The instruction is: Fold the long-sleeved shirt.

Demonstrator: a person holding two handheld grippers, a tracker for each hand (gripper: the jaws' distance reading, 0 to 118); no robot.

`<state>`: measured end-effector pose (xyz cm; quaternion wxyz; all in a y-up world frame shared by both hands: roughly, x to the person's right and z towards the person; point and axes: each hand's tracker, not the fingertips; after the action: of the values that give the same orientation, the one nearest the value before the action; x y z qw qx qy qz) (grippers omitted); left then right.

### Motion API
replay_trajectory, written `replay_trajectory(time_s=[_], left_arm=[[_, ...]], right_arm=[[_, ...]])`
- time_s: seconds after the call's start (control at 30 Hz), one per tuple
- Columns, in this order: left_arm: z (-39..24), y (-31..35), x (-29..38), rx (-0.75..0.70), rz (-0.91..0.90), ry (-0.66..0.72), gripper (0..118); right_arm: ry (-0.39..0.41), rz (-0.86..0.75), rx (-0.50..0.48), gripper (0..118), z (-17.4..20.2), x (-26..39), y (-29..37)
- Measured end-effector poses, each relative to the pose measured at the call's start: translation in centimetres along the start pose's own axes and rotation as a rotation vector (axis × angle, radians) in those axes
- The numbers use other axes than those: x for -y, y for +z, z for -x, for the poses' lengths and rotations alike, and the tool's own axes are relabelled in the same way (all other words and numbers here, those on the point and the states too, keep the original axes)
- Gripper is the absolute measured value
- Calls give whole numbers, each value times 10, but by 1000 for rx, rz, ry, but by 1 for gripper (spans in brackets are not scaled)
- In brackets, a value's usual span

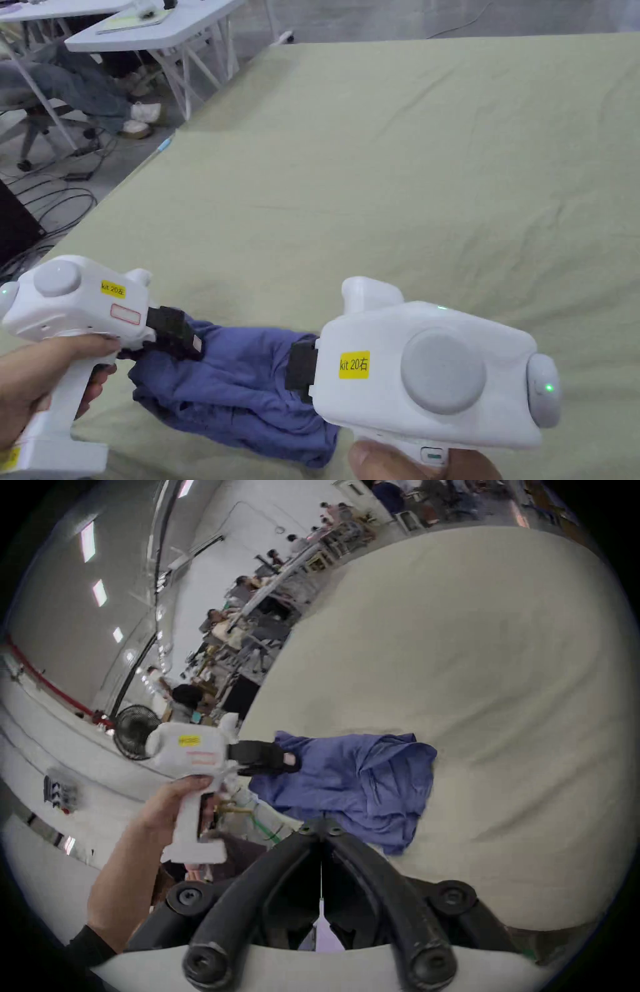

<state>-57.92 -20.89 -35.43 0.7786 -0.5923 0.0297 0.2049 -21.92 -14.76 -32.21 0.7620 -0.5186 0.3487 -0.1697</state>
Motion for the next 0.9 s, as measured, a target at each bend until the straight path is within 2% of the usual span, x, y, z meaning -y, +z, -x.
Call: replay_trajectory(time_s=[0.03, 0.07, 0.1, 0.13, 0.17, 0.23, 0.33, 0.37, 0.4, 0.43, 0.47, 0.5, 0.6, 0.67, 0.77, 0.9], left_arm=[[4, 4, 1, -95, -72, -43, 44], [6, 9, 0, -194, -133, -76, 89], [7, 14, 0, -278, -176, -110, 116], [9, 27, 3, -349, -232, -132, 117], [8, 36, 1, -393, -262, -107, 112], [7, 49, 9, -310, -297, -23, 112], [16, 51, 2, -137, -254, 84, 113], [9, 53, 4, -98, -221, 113, 111], [-13, 63, 16, -55, -175, 117, 99], [-28, 69, 23, -60, -149, 111, 61], [-51, 76, 27, -75, -177, 66, 0], [-73, 83, 32, -97, -250, -44, 0], [-155, 122, 64, -147, -482, -266, 0], [-200, 146, 80, -186, -664, -384, 0], [-269, 168, 117, -82, -910, -454, 0], [-344, 179, 157, 100, -1045, -464, 0]], right_arm=[[16, 4, -9, 0, 6, -1, 0], [23, 5, -5, 0, 10, -1, 0], [31, 7, 0, 0, 11, -1, 2], [43, 7, 0, 0, 12, -1, 5], [48, 4, -2, 0, 11, 0, 8], [52, -5, 2, 0, 7, 1, 17], [57, -18, 3, 0, 0, 1, 33], [54, -22, 0, 0, -2, 1, 42], [50, -29, -4, 0, -6, -1, 52], [45, -46, -7, 0, -13, -2, 66], [48, -66, -1, 0, -20, -6, 82], [53, -107, 28, 0, -28, -10, 99], [83, -324, 250, 0, -53, -17, 170], [139, -479, 389, 0, -65, -16, 220], [218, -668, 550, 0, -74, -4, 285], [225, -812, 660, 0, -82, 19, 353]])
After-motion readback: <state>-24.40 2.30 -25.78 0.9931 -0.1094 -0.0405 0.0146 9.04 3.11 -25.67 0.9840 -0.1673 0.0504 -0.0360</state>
